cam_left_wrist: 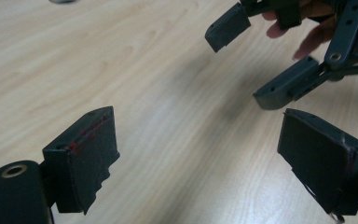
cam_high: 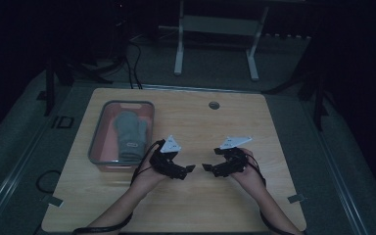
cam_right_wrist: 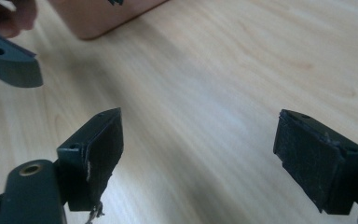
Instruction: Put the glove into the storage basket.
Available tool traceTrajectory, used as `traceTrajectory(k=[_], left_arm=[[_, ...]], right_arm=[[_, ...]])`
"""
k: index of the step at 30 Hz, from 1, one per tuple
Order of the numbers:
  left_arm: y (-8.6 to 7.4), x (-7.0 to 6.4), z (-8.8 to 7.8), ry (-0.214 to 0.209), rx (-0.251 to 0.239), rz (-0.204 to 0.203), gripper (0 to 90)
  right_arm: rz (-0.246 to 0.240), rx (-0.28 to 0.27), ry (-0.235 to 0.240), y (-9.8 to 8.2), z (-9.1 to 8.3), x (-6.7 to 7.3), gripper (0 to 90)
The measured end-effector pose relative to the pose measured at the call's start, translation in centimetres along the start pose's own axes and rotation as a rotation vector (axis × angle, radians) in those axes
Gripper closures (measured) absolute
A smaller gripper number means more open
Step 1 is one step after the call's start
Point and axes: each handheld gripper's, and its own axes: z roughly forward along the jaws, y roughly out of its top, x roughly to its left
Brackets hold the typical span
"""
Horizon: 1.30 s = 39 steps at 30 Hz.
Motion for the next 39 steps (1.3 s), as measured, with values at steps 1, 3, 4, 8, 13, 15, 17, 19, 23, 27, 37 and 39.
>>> traceTrajectory(k=[1,3,4,8,13,15,17,19,23,27,37,39], left_arm=[[-0.2,-0.1,0.2,-0.002,0.001,-0.002,12.4],[-0.6,-0.3,0.5,-0.008,0.007,0.0,12.3],[-0.8,-0.4,0.7,-0.011,0.01,-0.001,12.4],[-1.6,-1.1,1.2,-0.023,0.008,0.013,12.4],[-2.3,-1.8,1.7,-0.043,0.007,0.02,12.4],[-2.6,-2.1,1.8,-0.042,0.006,0.031,12.4],[-2.8,-2.4,1.9,-0.044,0.005,0.042,12.4],[-3.1,-2.7,1.9,-0.046,-0.006,0.044,12.4],[-3.9,-3.1,2.0,-0.047,-0.024,0.048,12.4],[-4.5,-3.2,2.1,-0.041,-0.019,0.052,12.4],[-5.0,-3.3,2.0,-0.041,-0.028,0.052,12.4],[-5.1,-3.3,2.0,-0.041,-0.028,0.052,12.4]], right_arm=[[-0.001,-0.003,-0.003,-0.7,-0.2,-0.1,15.8],[0.005,0.0,0.002,-1.0,-0.3,-0.2,15.8],[0.009,0.005,0.007,-1.8,-0.4,-0.3,15.8],[0.018,-0.003,0.004,-3.2,-0.8,-0.5,15.8],[0.018,0.007,-0.003,-4.7,-1.3,-0.7,15.1],[0.015,0.01,-0.003,-5.2,-1.4,-0.7,15.1],[0.013,0.008,-0.012,-5.6,-1.6,-0.7,14.9],[0.01,0.003,-0.013,-6.0,-1.8,-0.8,14.9],[0.014,-0.011,-0.03,-6.8,-2.4,-0.9,14.9],[0.009,-0.007,-0.054,-7.5,-2.9,-1.0,14.9],[0.035,-0.028,-0.08,-8.7,-3.7,-1.7,14.9],[0.032,-0.031,-0.08,-8.7,-3.7,-1.6,15.0]])
